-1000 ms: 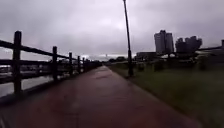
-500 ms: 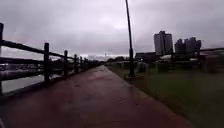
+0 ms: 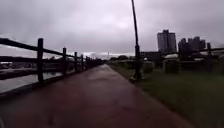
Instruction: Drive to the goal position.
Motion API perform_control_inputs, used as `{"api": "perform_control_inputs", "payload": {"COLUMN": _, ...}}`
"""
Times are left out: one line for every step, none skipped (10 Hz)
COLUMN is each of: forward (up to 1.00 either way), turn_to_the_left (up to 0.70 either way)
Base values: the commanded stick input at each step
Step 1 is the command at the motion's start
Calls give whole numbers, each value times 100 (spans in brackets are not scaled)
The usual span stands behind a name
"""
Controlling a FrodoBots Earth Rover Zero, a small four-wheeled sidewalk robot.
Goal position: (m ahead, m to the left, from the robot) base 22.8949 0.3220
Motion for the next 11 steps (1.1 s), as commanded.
{"api": "perform_control_inputs", "payload": {"forward": 100, "turn_to_the_left": 33}}
{"api": "perform_control_inputs", "payload": {"forward": 100, "turn_to_the_left": 22}}
{"api": "perform_control_inputs", "payload": {"forward": 100, "turn_to_the_left": 1}}
{"api": "perform_control_inputs", "payload": {"forward": 100, "turn_to_the_left": 5}}
{"api": "perform_control_inputs", "payload": {"forward": 100, "turn_to_the_left": 22}}
{"api": "perform_control_inputs", "payload": {"forward": 100, "turn_to_the_left": 35}}
{"api": "perform_control_inputs", "payload": {"forward": 100, "turn_to_the_left": 11}}
{"api": "perform_control_inputs", "payload": {"forward": 100, "turn_to_the_left": 1}}
{"api": "perform_control_inputs", "payload": {"forward": 100, "turn_to_the_left": 13}}
{"api": "perform_control_inputs", "payload": {"forward": 100, "turn_to_the_left": 30}}
{"api": "perform_control_inputs", "payload": {"forward": 100, "turn_to_the_left": 34}}
